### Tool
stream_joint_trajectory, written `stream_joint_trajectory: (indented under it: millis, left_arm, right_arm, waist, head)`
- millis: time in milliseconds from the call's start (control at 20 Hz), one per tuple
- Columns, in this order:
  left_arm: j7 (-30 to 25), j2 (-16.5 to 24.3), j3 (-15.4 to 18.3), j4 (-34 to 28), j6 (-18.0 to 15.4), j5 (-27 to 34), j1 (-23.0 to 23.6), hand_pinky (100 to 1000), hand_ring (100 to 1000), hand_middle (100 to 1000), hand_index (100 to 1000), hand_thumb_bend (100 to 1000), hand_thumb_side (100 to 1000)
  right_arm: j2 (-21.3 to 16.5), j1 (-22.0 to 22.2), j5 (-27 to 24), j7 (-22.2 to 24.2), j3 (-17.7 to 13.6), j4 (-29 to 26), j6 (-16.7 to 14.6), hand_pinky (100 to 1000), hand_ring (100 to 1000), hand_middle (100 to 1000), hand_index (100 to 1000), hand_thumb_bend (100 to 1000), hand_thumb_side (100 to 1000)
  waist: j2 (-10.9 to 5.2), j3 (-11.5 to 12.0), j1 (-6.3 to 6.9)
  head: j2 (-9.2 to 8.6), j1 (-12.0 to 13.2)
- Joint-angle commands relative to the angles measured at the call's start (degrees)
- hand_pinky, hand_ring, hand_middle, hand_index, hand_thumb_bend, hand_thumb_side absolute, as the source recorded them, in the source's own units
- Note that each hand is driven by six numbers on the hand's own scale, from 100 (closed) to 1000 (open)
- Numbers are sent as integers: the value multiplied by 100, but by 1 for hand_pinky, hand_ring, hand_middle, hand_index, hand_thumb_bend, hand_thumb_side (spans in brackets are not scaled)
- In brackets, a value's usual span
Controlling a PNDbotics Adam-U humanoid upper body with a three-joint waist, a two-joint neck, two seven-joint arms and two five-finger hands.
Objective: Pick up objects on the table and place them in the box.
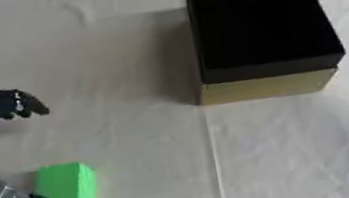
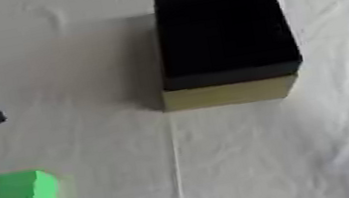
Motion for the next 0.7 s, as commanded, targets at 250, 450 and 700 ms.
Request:
stream_joint_trajectory:
  millis: [250,450,700]
  left_arm:
    - [334,-122,-104,-79,199,-433,-62,776,777,790,839,1000,607]
    - [365,-177,-196,-79,228,-605,13,779,779,792,841,1000,594]
    - [174,-154,-275,-79,160,-626,80,785,783,780,844,1000,564]
  right_arm:
    - [-79,1,-41,-10,-48,-115,8,872,799,814,840,100,1000]
    - [-71,13,-29,-31,-66,-115,3,872,799,814,840,100,1000]
    - [-63,16,-18,-45,-71,-115,5,872,798,814,840,100,1000]
  waist:
    - [-115,28,6]
    - [-121,21,-13]
    - [-133,29,-25]
  head:
    - [7,-222]
    - [8,-345]
    - [20,-371]
